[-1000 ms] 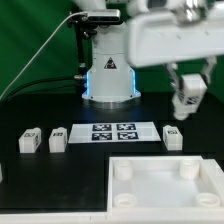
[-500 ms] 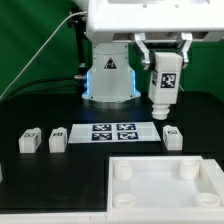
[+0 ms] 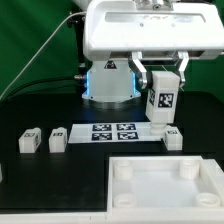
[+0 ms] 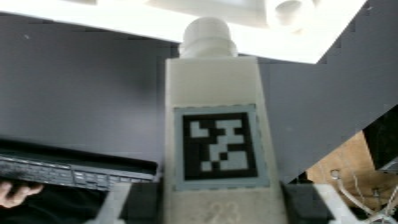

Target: Assemble one leg

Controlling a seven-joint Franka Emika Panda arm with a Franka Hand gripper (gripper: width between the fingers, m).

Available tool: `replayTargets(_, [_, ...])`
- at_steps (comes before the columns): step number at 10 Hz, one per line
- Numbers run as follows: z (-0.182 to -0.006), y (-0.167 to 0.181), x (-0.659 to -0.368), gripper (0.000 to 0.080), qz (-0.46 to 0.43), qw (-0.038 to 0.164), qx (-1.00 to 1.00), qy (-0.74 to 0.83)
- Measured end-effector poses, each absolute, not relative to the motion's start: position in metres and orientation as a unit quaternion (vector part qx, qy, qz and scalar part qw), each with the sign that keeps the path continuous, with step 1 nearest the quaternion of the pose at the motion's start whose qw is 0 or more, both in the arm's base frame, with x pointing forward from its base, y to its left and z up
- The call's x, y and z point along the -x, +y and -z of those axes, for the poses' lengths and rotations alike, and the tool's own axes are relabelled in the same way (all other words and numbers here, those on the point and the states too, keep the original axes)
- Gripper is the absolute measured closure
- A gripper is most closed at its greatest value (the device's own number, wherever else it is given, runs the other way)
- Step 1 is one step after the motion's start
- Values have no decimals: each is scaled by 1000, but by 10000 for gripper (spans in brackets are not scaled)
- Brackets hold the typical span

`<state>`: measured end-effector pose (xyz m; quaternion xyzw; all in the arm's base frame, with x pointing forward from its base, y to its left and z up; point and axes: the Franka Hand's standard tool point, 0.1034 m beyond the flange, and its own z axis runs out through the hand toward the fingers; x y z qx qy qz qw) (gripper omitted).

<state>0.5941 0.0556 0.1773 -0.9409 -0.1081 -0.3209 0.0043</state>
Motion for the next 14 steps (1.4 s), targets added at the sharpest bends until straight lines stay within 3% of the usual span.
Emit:
replayTargets(3, [-166,84,-651,505,334,45,935,-111])
replayTargets(6, [-167,120,-666,505,336,68,934,-96])
replayTargets(10, [-163,113,-665,505,340,62,933,-98])
replayTargets(12, [-124,100,-637,505,336,53,936,-96])
replayTargets(14, [-115,98,-632,505,323,54,940,-95])
